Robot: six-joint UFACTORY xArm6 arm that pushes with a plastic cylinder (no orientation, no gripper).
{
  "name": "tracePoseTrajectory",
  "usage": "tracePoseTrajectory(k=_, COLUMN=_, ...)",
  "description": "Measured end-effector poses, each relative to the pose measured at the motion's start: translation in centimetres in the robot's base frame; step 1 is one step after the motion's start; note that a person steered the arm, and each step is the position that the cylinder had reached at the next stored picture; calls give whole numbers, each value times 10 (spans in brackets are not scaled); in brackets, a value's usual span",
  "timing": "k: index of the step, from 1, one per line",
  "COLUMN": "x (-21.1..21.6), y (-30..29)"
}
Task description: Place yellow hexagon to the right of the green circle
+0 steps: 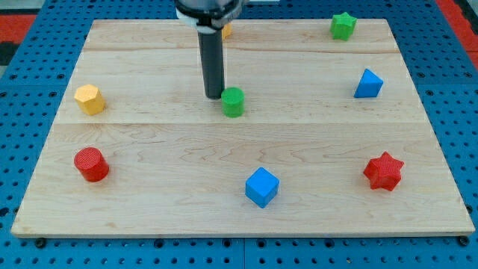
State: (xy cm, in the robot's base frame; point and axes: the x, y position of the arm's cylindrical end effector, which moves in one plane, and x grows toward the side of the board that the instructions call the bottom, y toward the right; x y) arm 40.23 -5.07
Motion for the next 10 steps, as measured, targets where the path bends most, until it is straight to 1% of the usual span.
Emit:
tracePoseTrajectory(k=1, x=49, y=-49)
tracePoseTrajectory(k=2, x=59, y=-64)
tracePoseTrajectory(k=3, x=57, y=-131)
tracePoseTrajectory(k=4, x=56, y=-228)
tracePoseTrajectory(k=5, x=18, y=-250)
tracePoseTrajectory(k=6, x=-17, y=-237)
tracePoseTrajectory(k=8, x=-17, y=-237)
tracePoseTrajectory(k=10, x=23, y=-227)
